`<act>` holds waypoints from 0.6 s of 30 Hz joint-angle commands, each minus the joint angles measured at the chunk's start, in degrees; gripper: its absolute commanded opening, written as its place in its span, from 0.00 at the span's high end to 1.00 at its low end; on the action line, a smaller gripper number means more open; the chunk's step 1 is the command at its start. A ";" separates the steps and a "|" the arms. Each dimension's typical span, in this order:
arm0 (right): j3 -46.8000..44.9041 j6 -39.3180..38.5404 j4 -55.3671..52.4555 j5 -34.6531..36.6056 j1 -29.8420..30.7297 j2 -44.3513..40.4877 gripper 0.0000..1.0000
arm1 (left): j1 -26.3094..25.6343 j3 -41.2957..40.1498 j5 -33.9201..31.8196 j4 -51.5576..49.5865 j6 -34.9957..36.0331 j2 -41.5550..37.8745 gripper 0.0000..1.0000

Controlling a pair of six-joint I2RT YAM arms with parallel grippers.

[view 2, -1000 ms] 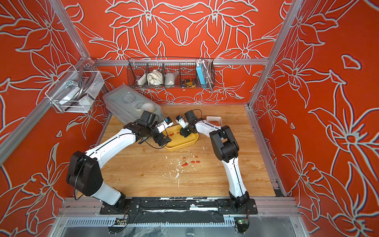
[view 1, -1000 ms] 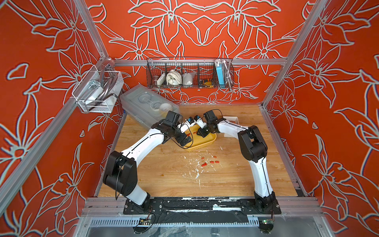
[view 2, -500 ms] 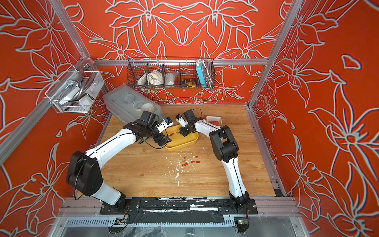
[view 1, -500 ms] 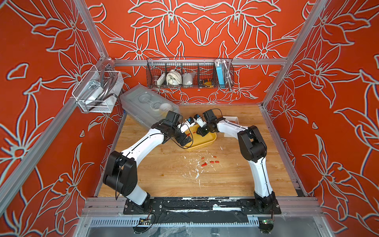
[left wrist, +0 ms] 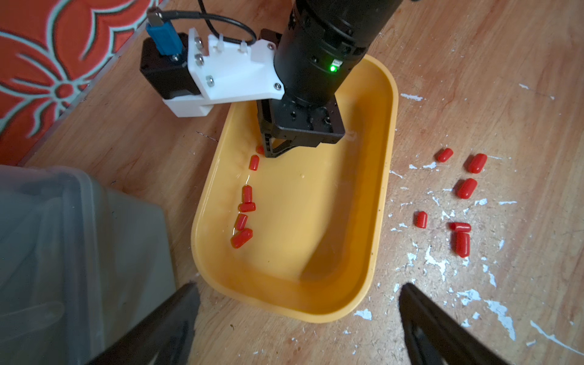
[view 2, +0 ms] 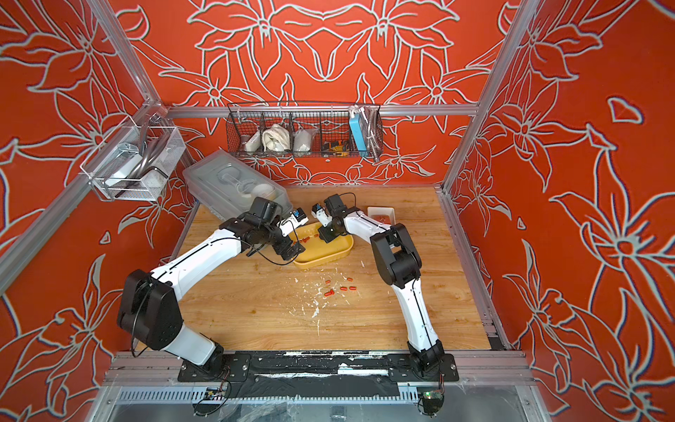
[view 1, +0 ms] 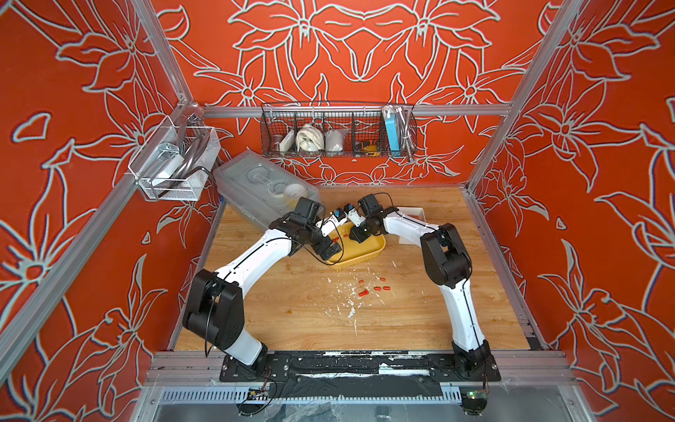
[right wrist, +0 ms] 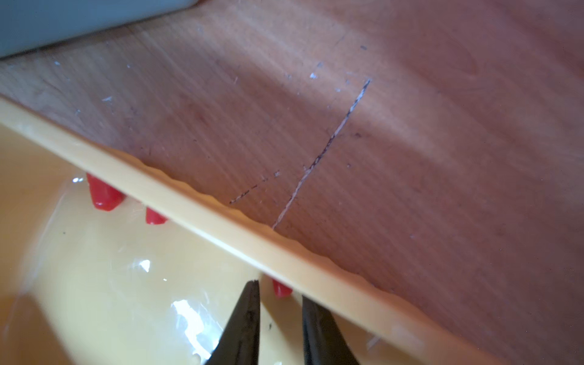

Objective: Take the screw protection sleeves out of the storage box
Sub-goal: Pick up the screw protection sleeve from the storage box.

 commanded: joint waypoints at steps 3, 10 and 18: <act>4.94 0.36 -5.20 1.55 0.52 3.88 0.79 | -0.30 -0.58 0.01 0.26 0.66 -2.04 0.02; 4.56 -0.41 -5.23 -0.01 0.57 3.63 0.89 | -0.30 -0.93 -0.24 0.37 0.92 -2.27 0.02; 1.13 -2.73 -2.89 -0.31 0.13 -1.91 1.00 | -0.30 -0.69 -0.29 0.31 0.68 -2.48 0.02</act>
